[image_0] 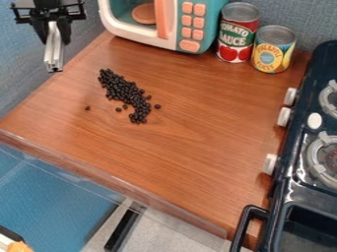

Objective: Sweep into pile

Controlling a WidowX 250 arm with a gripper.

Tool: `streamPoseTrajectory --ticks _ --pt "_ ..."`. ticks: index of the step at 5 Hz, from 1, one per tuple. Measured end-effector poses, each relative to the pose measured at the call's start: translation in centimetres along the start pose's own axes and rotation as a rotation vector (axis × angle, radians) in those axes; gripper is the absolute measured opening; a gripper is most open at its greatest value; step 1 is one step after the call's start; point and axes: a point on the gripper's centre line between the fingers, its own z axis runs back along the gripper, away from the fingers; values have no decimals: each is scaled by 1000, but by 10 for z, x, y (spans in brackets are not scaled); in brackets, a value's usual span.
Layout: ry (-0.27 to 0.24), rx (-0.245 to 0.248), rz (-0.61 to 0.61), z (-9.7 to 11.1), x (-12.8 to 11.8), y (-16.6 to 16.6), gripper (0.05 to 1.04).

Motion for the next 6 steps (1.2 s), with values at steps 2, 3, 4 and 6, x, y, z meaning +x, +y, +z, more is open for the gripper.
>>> streamPoseTrajectory --ticks 2,3,4,6 --pt "-172 77 -225 -36 11 -22 384" --pt "-132 108 -345 -51 8 -29 384" --pt "-140 151 -452 -50 21 -37 384" --pt "-201 204 -550 -50 57 -42 384"
